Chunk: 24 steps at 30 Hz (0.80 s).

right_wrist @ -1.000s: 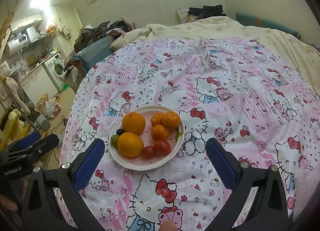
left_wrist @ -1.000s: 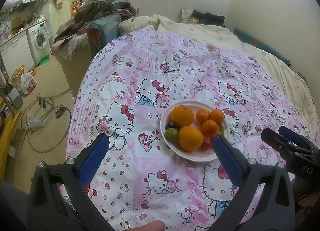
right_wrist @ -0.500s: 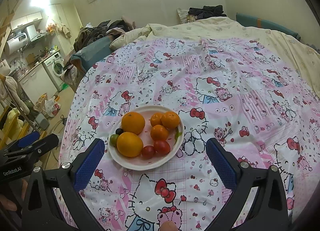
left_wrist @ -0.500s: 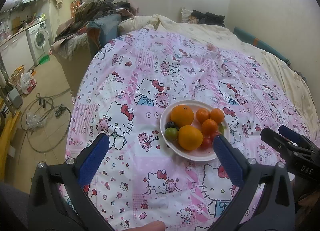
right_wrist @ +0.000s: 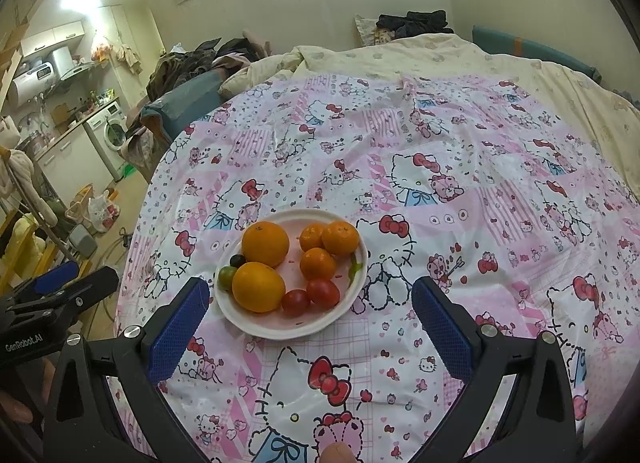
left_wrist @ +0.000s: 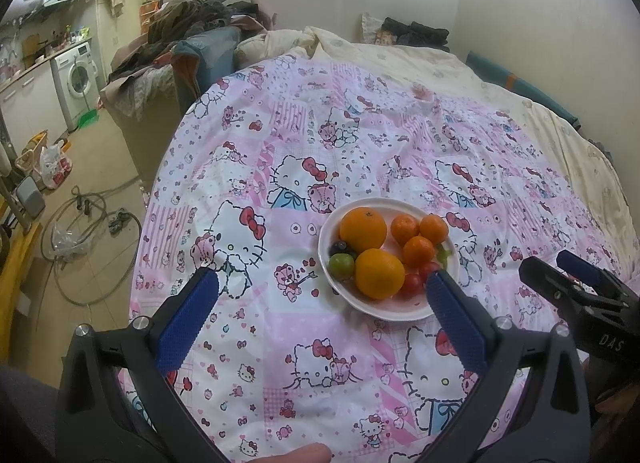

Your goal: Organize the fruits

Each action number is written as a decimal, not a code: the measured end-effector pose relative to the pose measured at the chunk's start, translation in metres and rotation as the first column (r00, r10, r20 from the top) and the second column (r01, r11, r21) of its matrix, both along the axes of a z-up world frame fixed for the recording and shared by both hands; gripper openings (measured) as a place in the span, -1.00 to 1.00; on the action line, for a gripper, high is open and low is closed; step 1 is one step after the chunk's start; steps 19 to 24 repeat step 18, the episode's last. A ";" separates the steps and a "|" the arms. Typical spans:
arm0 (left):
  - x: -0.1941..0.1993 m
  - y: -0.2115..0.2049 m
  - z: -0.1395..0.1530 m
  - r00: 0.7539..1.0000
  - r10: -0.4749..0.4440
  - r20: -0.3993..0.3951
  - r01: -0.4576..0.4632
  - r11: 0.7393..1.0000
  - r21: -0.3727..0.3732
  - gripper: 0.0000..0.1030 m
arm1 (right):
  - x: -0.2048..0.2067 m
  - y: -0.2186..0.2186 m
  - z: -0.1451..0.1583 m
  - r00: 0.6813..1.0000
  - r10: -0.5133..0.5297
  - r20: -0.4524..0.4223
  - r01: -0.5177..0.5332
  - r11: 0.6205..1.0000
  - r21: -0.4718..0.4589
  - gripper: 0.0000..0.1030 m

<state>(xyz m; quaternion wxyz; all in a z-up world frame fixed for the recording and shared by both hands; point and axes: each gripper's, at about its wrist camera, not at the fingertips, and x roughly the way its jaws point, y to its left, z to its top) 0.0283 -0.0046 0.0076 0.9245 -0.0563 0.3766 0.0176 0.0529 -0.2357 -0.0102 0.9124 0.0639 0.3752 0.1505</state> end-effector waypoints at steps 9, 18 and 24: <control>0.000 -0.001 -0.001 1.000 -0.002 -0.002 0.002 1.000 -0.001 0.99 | 0.001 0.000 -0.002 1.000 -0.001 -0.005 0.001 1.000 -0.002 1.00; -0.001 -0.002 -0.003 1.000 -0.003 -0.002 0.003 1.000 0.000 0.99 | 0.002 0.000 -0.003 1.000 0.001 -0.004 -0.001 1.000 -0.004 1.00; -0.001 -0.002 -0.003 1.000 -0.003 -0.002 0.003 1.000 0.000 0.99 | 0.002 0.000 -0.003 1.000 0.001 -0.004 -0.001 1.000 -0.004 1.00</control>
